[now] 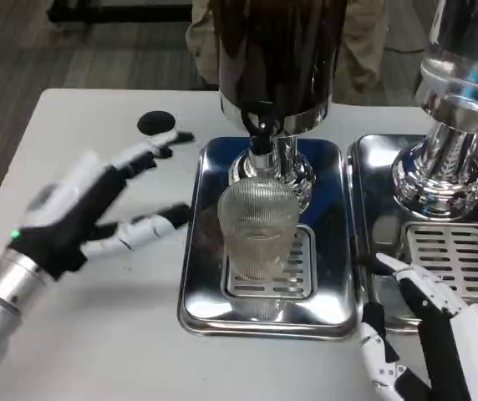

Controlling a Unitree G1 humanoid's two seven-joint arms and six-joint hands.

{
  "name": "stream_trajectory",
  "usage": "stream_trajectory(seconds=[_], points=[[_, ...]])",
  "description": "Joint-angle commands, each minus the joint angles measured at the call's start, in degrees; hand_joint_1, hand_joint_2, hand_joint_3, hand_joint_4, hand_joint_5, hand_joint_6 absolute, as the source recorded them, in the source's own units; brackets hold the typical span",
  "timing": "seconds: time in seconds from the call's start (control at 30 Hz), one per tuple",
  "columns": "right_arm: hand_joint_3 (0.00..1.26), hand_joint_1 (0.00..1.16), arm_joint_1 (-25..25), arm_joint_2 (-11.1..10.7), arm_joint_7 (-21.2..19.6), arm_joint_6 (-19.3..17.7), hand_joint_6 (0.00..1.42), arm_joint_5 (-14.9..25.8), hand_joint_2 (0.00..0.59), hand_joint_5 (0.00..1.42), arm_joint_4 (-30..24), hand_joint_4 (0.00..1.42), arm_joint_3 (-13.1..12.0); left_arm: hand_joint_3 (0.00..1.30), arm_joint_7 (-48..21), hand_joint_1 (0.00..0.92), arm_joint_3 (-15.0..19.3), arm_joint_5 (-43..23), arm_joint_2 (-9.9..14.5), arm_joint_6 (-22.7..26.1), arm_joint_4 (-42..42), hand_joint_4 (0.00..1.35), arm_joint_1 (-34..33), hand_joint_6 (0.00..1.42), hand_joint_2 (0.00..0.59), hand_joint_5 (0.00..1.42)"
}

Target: Grasp the cup under the faucet to collect the drink, then remove the cup.

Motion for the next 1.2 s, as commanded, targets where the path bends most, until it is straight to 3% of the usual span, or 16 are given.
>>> stream_trajectory(seconds=[0.03, 0.2, 0.43, 0.8, 1.2], points=[[0.32, 0.42, -1.23, -0.36, 0.50, -0.48, 0.28, 1.04, 0.522, 0.23, 1.29, 0.31, -0.18, 0.24, -13.09, 0.059, 2.86, -11.04, 1.13, 0.00, -4.25, 0.21, -0.37, 0.33, 0.141, 0.27], [0.32, 0.42, -2.48, -0.35, 0.37, -0.66, 0.28, 1.48, 0.522, 0.23, 2.36, 0.31, 0.06, 0.25, -27.99, 0.042, 5.02, -21.56, 0.57, 5.06, -10.21, 0.22, -1.69, 0.33, 0.139, 0.28], [0.32, 0.42, -2.65, 0.05, -0.45, -0.77, 0.28, 1.68, 0.522, 0.23, 3.23, 0.31, 0.29, 0.25, -37.76, 0.011, 8.03, -26.51, -0.72, 10.21, -15.18, 0.22, -4.35, 0.34, 0.139, 0.29], [0.32, 0.42, -3.19, 0.79, -1.13, -0.81, 0.28, 1.87, 0.522, 0.23, 4.25, 0.31, 0.60, 0.26, -45.57, 0.000, 9.74, -26.85, -2.80, 14.86, -15.10, 0.23, -9.83, 0.35, 0.122, 0.30], [0.32, 0.42, -2.70, 1.47, -1.57, -0.87, 0.28, 2.38, 0.522, 0.23, 4.70, 0.31, 0.46, 0.27, -53.07, 0.000, 9.32, -26.35, -3.63, 15.11, -15.96, 0.24, -11.70, 0.35, 0.117, 0.30]])
